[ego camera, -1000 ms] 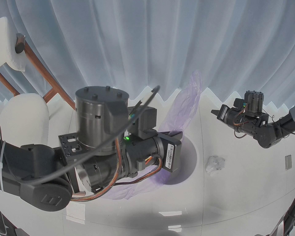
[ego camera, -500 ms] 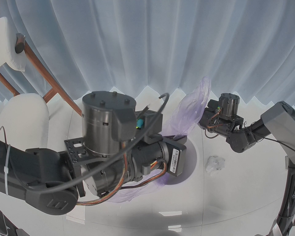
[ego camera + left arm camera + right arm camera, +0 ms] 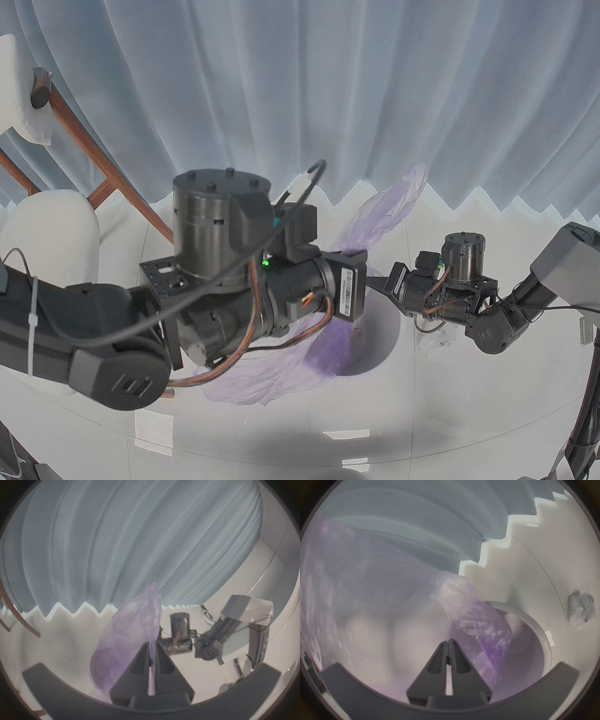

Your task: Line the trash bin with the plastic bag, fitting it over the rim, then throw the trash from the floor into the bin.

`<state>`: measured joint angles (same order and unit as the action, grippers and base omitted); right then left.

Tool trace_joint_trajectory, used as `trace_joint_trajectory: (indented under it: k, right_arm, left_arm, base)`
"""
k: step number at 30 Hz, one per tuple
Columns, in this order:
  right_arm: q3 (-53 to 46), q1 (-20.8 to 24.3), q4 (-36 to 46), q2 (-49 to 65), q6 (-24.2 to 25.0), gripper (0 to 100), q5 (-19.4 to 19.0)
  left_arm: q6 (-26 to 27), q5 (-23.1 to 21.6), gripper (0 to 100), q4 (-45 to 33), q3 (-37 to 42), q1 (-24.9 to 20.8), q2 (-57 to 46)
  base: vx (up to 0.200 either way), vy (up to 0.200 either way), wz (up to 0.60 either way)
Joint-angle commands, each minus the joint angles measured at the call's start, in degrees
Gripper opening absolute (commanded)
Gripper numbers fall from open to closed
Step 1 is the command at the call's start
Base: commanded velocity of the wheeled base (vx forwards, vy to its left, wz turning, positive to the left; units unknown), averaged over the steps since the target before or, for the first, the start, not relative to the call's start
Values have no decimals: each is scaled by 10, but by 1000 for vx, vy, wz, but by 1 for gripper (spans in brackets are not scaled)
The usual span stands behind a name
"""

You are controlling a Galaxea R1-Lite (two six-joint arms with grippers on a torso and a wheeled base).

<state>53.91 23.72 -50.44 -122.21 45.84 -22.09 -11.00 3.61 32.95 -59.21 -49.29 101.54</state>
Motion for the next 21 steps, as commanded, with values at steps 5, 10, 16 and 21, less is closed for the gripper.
trace_joint_trajectory:
  k: [5, 10, 16, 21]
  right_arm:
    - [-11, -43, -39, 14, -2, 0, -2]
    - [50, -73, -23, -13, -4, 0, -2]
    - [139, -73, -23, -61, -4, 0, -2]
    - [190, -67, -21, -107, -4, 0, -1]
  left_arm:
    - [-7, 0, 0, -1, -44, -8, 34]
    - [-11, -3, 0, 4, 6, -37, 0]
    - [-17, -42, 0, 30, 68, -68, -34]
    - [-17, -45, 0, 50, 85, -70, -32]
  base:
    - [0, 0, 0]
    - [0, 0, 0]
    - [0, 0, 0]
    - [0, 0, 0]
